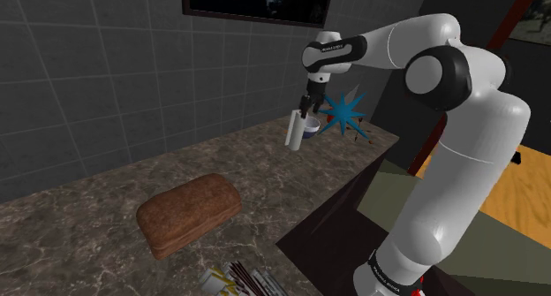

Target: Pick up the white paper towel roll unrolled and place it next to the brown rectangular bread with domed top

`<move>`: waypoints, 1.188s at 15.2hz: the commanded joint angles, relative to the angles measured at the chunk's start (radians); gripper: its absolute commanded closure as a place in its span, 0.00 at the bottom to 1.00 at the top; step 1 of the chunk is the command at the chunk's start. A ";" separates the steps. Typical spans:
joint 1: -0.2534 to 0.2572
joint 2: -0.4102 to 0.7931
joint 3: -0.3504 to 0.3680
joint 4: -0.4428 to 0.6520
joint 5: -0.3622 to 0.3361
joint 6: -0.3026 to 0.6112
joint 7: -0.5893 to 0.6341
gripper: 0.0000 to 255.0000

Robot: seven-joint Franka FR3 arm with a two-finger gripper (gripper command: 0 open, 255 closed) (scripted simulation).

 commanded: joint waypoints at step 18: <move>-0.062 0.237 -0.006 0.172 0.081 0.071 -0.091 0.00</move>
